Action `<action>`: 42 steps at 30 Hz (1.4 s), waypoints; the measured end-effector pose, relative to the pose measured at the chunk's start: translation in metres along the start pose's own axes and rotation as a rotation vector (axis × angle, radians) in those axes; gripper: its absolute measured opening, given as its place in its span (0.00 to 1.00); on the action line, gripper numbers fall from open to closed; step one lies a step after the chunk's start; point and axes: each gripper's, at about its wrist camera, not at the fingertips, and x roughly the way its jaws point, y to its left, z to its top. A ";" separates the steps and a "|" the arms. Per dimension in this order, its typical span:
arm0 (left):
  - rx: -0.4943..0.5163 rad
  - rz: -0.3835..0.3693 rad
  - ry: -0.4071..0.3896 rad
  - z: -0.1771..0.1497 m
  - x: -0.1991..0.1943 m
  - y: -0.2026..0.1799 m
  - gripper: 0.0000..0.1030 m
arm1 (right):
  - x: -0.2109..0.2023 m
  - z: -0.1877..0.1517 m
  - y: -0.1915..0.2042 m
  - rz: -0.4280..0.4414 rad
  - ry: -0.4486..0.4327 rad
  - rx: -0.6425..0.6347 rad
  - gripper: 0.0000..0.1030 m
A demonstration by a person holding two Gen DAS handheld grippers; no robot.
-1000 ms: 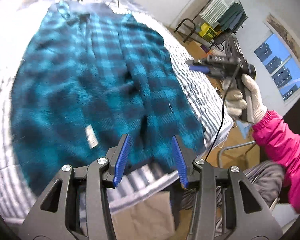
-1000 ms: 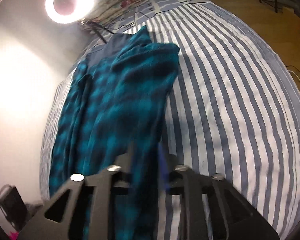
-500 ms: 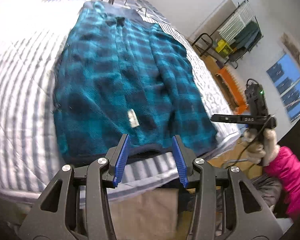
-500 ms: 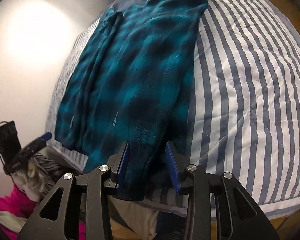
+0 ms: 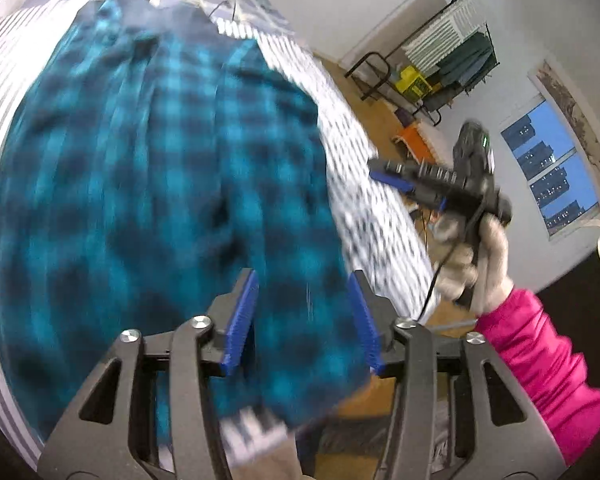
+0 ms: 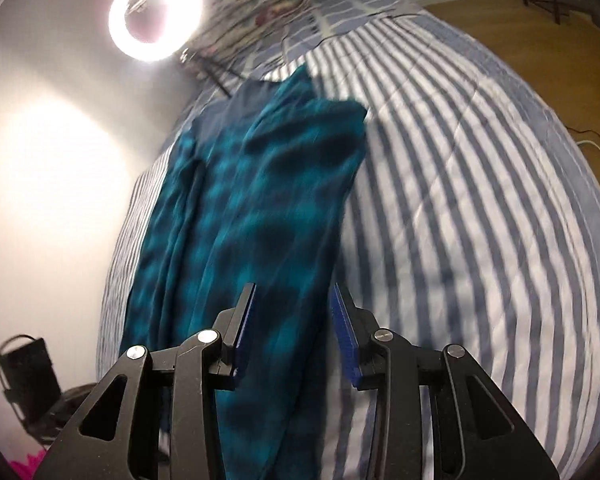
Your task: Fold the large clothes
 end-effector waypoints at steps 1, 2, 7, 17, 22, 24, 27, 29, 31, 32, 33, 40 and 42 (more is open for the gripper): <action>0.010 0.013 -0.007 0.019 0.006 0.001 0.57 | 0.003 0.009 -0.004 0.004 -0.009 0.010 0.35; 0.011 0.025 -0.012 0.038 0.013 0.005 0.58 | 0.007 0.015 -0.005 0.007 -0.013 0.014 0.35; -0.050 0.065 -0.009 0.121 0.060 0.039 0.58 | 0.035 0.052 -0.019 0.009 -0.036 0.056 0.35; -0.219 0.008 0.010 0.201 0.155 0.116 0.59 | 0.085 0.107 -0.046 0.023 -0.053 0.108 0.35; -0.182 -0.038 0.029 0.212 0.183 0.120 0.51 | 0.092 0.117 -0.052 0.066 -0.072 0.133 0.18; -0.141 -0.051 0.049 0.215 0.190 0.114 0.00 | 0.091 0.120 -0.049 0.087 -0.070 0.131 0.06; -0.102 -0.061 -0.019 0.218 0.174 0.102 0.00 | 0.082 0.125 -0.035 0.083 -0.093 0.089 0.01; -0.115 -0.087 -0.078 0.222 0.157 0.100 0.00 | 0.071 0.129 -0.022 0.061 -0.137 0.035 0.00; -0.105 -0.058 -0.106 0.230 0.151 0.102 0.00 | 0.060 0.136 -0.015 0.026 -0.181 0.008 0.00; -0.094 -0.032 -0.102 0.234 0.155 0.104 0.00 | 0.060 0.140 -0.017 0.006 -0.192 0.010 0.00; -0.089 -0.009 -0.099 0.236 0.158 0.106 0.00 | 0.062 0.144 -0.020 -0.022 -0.200 0.020 0.00; -0.108 -0.017 -0.066 0.224 0.175 0.123 0.00 | 0.098 0.137 -0.057 0.047 -0.062 0.159 0.44; -0.119 -0.025 -0.064 0.221 0.174 0.126 0.00 | 0.102 0.134 -0.062 0.086 -0.070 0.192 0.45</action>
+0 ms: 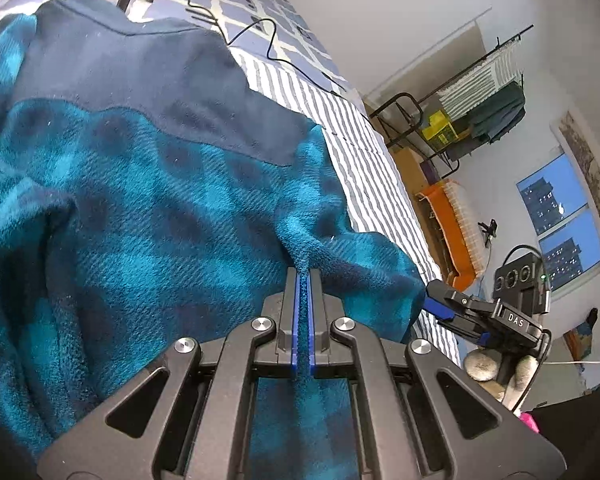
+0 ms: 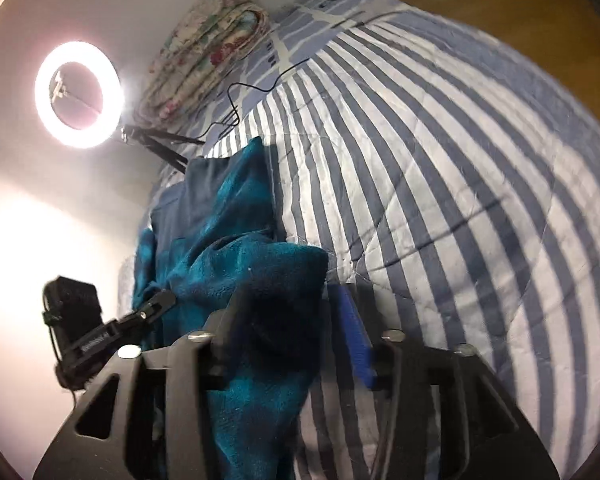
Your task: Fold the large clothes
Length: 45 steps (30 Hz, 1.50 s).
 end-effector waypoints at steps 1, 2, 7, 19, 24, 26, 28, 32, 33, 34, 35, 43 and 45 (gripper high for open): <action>0.003 -0.003 0.003 -0.001 0.000 0.000 0.00 | 0.002 0.000 -0.001 0.029 -0.002 0.011 0.42; 0.010 -0.006 0.006 -0.001 -0.001 -0.001 0.00 | 0.005 0.000 0.001 0.051 -0.004 0.009 0.36; -0.001 -0.064 -0.081 0.005 -0.025 -0.006 0.00 | -0.001 0.006 0.037 0.033 -0.061 -0.127 0.04; 0.147 0.141 -0.051 -0.031 -0.072 -0.046 0.01 | -0.023 -0.004 0.038 -0.129 -0.022 -0.115 0.10; 0.238 0.106 -0.064 -0.074 -0.140 -0.083 0.02 | -0.080 -0.050 0.058 -0.090 0.025 -0.190 0.10; 0.257 0.084 -0.052 -0.093 -0.161 -0.092 0.02 | -0.101 -0.079 0.065 -0.075 0.065 -0.216 0.10; 0.264 0.066 -0.035 -0.114 -0.176 -0.096 0.05 | -0.120 -0.114 0.071 -0.051 0.112 -0.233 0.10; 0.273 0.043 0.021 -0.172 -0.196 -0.097 0.30 | -0.139 -0.175 0.072 -0.023 0.186 -0.221 0.23; 0.279 0.042 0.039 -0.185 -0.197 -0.098 0.30 | -0.141 -0.192 0.071 -0.030 0.210 -0.215 0.34; 0.288 0.046 0.066 -0.199 -0.194 -0.097 0.30 | -0.142 -0.207 0.069 -0.032 0.230 -0.214 0.38; 0.292 0.060 0.091 -0.211 -0.188 -0.095 0.30 | -0.139 -0.219 0.070 -0.033 0.245 -0.213 0.38; 0.176 0.094 0.227 -0.265 -0.153 -0.062 0.30 | -0.113 -0.280 0.048 -0.086 0.351 -0.189 0.38; 0.149 0.090 0.240 -0.269 -0.147 -0.055 0.30 | -0.111 -0.283 0.041 -0.074 0.364 -0.162 0.38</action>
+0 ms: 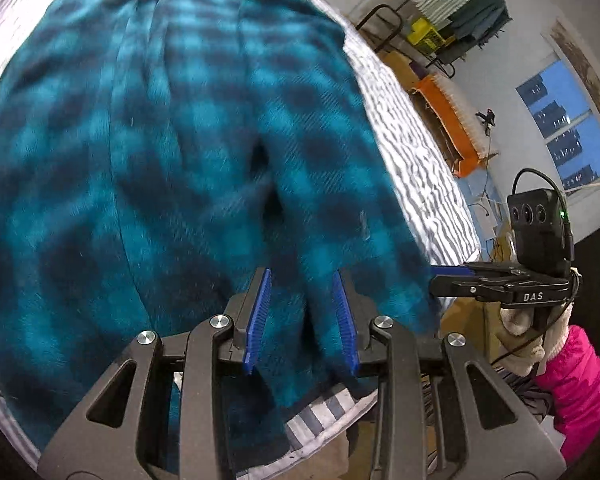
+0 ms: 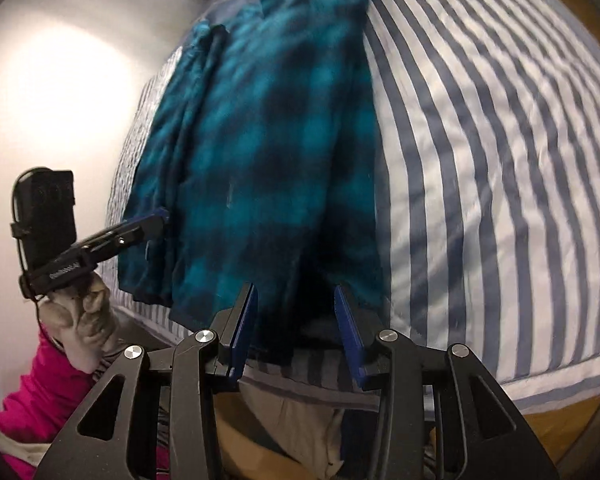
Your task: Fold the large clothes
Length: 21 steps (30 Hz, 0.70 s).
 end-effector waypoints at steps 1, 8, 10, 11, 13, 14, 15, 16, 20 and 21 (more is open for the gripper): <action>-0.006 -0.008 0.006 -0.001 0.004 0.002 0.30 | 0.002 -0.002 -0.005 0.024 0.004 0.019 0.38; 0.006 -0.021 0.023 -0.004 0.022 0.002 0.18 | 0.012 0.000 0.010 0.079 -0.001 -0.023 0.18; 0.016 -0.018 0.021 -0.005 0.024 -0.002 0.05 | 0.015 0.001 0.020 0.027 -0.003 -0.051 0.07; 0.021 -0.016 0.006 -0.006 0.021 -0.005 0.05 | 0.013 0.002 0.022 0.024 -0.012 -0.059 0.06; 0.010 -0.026 -0.022 -0.006 0.013 -0.009 0.02 | 0.002 0.005 0.029 0.024 -0.045 -0.081 0.06; 0.001 -0.035 -0.039 -0.006 0.008 -0.011 0.02 | -0.005 0.006 0.030 0.036 -0.061 -0.082 0.06; -0.008 -0.040 -0.055 -0.005 0.004 -0.013 0.02 | -0.015 0.008 0.031 0.056 -0.080 -0.079 0.06; -0.011 -0.050 -0.072 -0.005 0.001 -0.015 0.01 | -0.024 0.010 0.030 0.067 -0.100 -0.072 0.06; 0.037 0.007 -0.067 -0.001 0.013 -0.027 0.01 | -0.033 0.016 0.019 0.064 -0.109 -0.050 0.06; 0.040 0.019 -0.054 -0.001 0.017 -0.028 0.01 | -0.026 0.015 0.014 0.050 -0.085 -0.045 0.06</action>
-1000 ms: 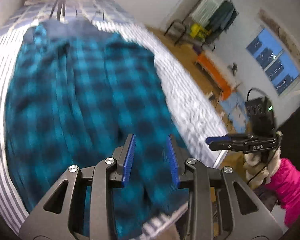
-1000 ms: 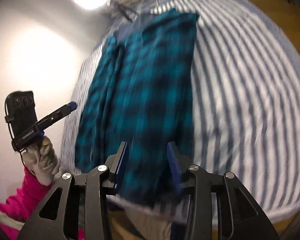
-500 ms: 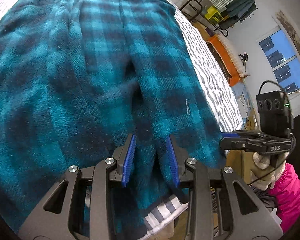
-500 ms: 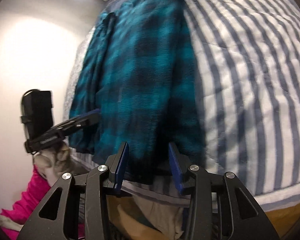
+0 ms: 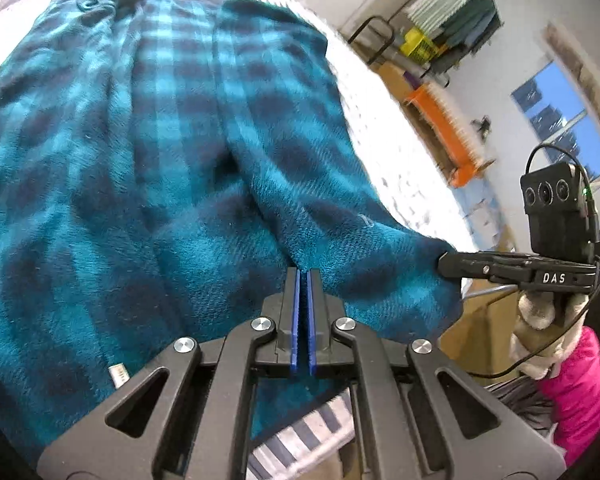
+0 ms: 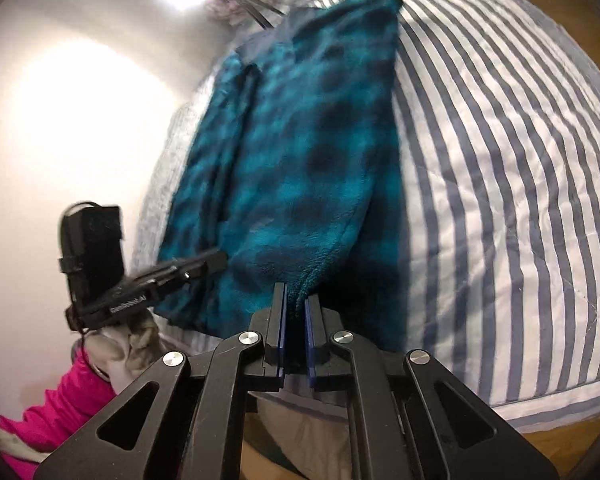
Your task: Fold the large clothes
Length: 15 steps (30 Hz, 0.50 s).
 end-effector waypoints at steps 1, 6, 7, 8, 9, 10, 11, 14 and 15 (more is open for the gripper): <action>-0.004 0.008 0.012 0.000 0.003 0.000 0.01 | 0.008 -0.002 -0.005 -0.016 0.032 0.008 0.06; -0.060 -0.045 0.008 -0.007 -0.010 0.007 0.12 | 0.029 -0.011 -0.023 -0.005 0.091 0.064 0.10; -0.070 -0.057 -0.004 -0.010 -0.016 0.008 0.21 | 0.028 -0.012 -0.026 0.021 0.092 0.079 0.11; -0.072 -0.056 -0.017 -0.013 -0.022 0.006 0.26 | 0.026 -0.013 -0.026 0.030 0.084 0.080 0.11; -0.070 -0.046 -0.031 -0.016 -0.026 0.004 0.26 | 0.023 -0.014 -0.027 0.046 0.079 0.079 0.11; -0.060 -0.040 -0.049 -0.020 -0.033 0.000 0.26 | 0.021 -0.015 -0.026 0.052 0.077 0.073 0.11; -0.045 -0.045 -0.053 -0.023 -0.036 -0.005 0.26 | 0.018 -0.017 -0.026 0.041 0.073 0.063 0.11; 0.013 -0.071 -0.061 -0.032 -0.042 -0.026 0.26 | 0.010 -0.015 -0.029 0.063 0.050 0.059 0.11; 0.036 -0.083 -0.059 -0.034 -0.041 -0.035 0.26 | 0.007 -0.009 -0.031 0.077 0.035 0.068 0.16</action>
